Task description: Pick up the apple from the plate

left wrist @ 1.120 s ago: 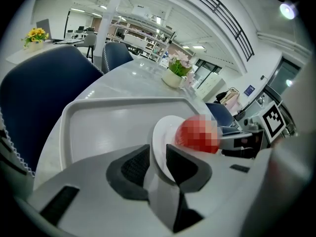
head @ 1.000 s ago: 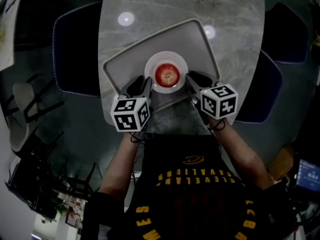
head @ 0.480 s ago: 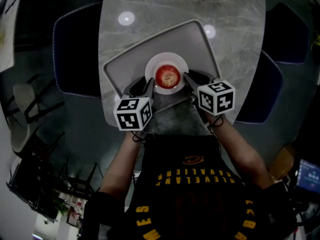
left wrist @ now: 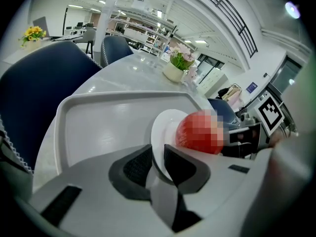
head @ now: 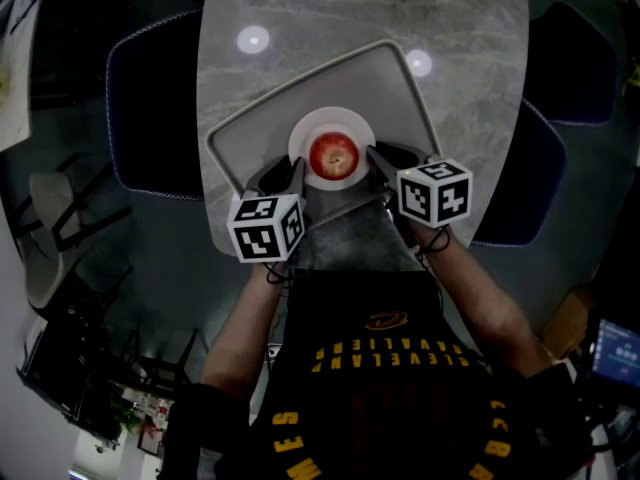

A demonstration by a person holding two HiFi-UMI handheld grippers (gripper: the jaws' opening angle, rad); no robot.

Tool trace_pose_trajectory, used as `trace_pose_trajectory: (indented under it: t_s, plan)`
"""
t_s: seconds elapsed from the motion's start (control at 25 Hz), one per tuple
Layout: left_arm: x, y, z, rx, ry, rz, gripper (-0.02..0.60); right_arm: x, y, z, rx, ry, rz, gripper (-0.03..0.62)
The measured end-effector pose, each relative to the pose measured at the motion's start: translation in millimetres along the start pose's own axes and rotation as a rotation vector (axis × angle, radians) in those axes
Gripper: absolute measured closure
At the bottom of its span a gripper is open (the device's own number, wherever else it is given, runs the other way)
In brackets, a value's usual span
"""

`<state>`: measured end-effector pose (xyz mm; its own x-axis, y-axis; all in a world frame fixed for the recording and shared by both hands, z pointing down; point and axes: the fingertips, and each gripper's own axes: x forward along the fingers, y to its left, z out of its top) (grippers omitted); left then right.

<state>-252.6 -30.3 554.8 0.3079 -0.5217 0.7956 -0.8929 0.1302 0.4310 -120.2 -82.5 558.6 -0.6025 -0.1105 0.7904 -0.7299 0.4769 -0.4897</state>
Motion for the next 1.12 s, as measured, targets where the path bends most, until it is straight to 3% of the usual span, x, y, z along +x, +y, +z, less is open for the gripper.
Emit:
trace_pose_trajectory:
  t_s: [0.28,0.72,1.12]
  plan:
    - [-1.8,3.0,3.5,-0.009,-0.003,0.005,0.506,2.1,2.5,0.3,0.007,0.001,0.005,0.531]
    - [2.1,1.0,1.9,-0.036,0.036,-0.002,0.515,0.7,-3.8,1.3,0.123,0.008,0.022,0.543]
    - [5.7,3.6,2.5,-0.128,0.075,-0.042,0.528,1.8,-8.2,-0.4,0.217,0.014,0.047,0.549]
